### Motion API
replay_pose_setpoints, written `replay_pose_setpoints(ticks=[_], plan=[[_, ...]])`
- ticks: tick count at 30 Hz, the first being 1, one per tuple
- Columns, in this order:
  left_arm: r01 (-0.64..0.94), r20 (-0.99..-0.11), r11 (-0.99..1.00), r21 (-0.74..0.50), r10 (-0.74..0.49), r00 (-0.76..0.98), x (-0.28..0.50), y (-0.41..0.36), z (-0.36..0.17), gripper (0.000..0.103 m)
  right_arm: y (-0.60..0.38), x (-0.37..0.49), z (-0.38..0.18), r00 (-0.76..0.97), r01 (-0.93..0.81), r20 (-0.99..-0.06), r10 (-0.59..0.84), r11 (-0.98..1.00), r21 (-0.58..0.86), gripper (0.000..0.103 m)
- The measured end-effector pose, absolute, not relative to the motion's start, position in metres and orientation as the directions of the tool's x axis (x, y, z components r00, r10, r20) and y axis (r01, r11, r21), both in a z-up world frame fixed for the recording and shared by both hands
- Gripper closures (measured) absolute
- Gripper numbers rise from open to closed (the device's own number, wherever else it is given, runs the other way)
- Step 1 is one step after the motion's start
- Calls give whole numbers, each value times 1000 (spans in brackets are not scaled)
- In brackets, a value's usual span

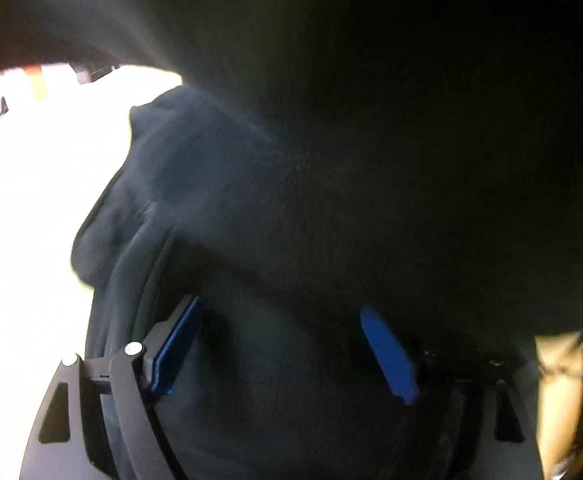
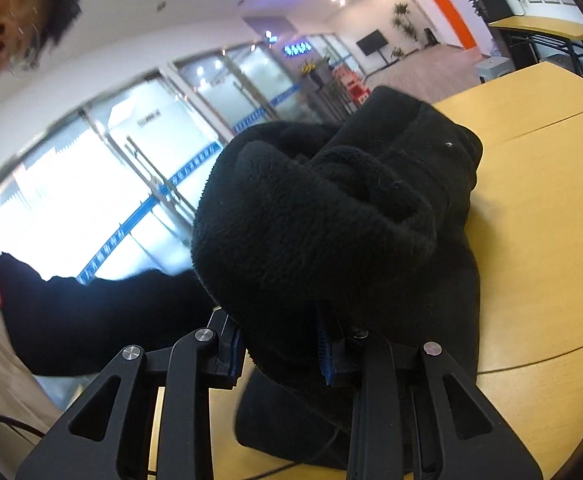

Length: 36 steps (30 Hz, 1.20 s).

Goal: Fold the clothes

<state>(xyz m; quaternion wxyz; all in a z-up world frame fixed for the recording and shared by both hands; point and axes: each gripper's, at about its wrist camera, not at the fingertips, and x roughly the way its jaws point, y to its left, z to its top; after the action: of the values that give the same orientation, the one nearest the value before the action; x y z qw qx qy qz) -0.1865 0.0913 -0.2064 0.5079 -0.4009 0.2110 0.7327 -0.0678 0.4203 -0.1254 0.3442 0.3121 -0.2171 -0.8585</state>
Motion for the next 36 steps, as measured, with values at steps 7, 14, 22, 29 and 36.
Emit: replay_pose_setpoints(ticks=[7,14,22,29,36], plan=[[-734,-751,-672,-97,534,-389,-91,-102,-83,18,391,-72,-135,-480,593,-445,-756,-654,469,75],[-575,-770,-803,154,267,-579,-38,-146,31,9,339,-60,-172,-353,734,-547,-759,-587,341,75],[-851,-758,-519,85,521,-394,-68,-15,-60,13,322,10,-205,-356,860,-620,-699,-505,76,74],[-900,-719,-434,-31,635,-281,-142,76,-138,14,306,62,-243,-509,860,-610,-607,-345,-375,72],[-911,-799,-409,-49,563,-210,-194,147,-252,14,334,68,-238,-553,833,-602,-576,-374,-409,63]])
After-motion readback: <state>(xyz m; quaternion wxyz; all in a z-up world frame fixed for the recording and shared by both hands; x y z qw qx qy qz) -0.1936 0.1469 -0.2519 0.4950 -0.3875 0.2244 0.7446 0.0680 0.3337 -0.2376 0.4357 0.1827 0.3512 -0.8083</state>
